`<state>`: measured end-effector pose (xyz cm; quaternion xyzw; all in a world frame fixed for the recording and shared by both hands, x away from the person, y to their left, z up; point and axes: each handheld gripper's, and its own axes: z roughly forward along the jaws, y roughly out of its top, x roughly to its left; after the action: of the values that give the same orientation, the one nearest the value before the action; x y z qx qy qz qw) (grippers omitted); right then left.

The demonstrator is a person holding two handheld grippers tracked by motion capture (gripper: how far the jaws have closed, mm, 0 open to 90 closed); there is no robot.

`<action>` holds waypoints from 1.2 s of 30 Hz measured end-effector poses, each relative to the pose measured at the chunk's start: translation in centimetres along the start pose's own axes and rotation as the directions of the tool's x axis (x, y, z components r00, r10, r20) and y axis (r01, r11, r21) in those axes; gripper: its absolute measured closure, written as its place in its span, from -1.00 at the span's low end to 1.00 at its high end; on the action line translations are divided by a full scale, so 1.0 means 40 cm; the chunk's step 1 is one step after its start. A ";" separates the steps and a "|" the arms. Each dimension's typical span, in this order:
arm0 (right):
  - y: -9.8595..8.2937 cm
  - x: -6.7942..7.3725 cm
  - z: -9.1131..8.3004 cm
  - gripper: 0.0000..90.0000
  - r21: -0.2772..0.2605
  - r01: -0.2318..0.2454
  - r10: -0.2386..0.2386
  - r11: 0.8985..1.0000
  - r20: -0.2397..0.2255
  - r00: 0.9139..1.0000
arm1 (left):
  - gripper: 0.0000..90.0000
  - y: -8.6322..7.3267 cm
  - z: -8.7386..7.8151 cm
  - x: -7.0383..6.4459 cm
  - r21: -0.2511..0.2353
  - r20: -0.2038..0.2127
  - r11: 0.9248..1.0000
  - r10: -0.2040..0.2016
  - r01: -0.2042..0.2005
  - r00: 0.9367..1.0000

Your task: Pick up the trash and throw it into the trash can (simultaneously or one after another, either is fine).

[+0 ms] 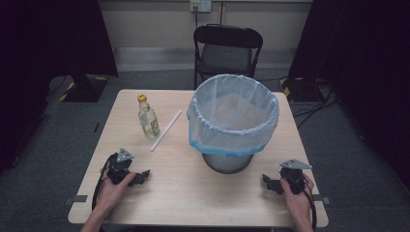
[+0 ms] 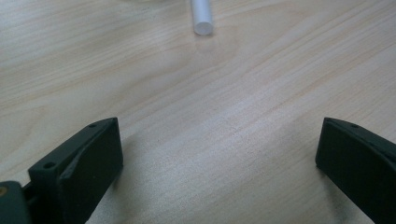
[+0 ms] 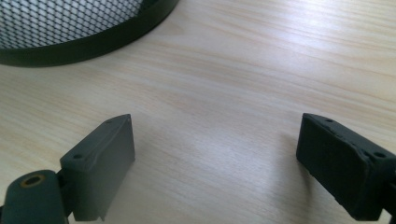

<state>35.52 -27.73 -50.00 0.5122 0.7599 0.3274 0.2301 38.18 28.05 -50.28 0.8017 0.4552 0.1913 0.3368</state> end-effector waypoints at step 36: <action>-0.002 -0.011 -0.002 -0.77 0.000 0.018 -0.018 1.000 -0.016 1.000 | -0.52 0.153 -0.028 0.080 -0.139 0.058 0.989 -0.035 0.043 0.998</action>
<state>35.59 -28.19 -50.00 0.5029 0.7663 0.3292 0.2269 42.82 29.01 -45.14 0.7721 0.4465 0.1939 0.4085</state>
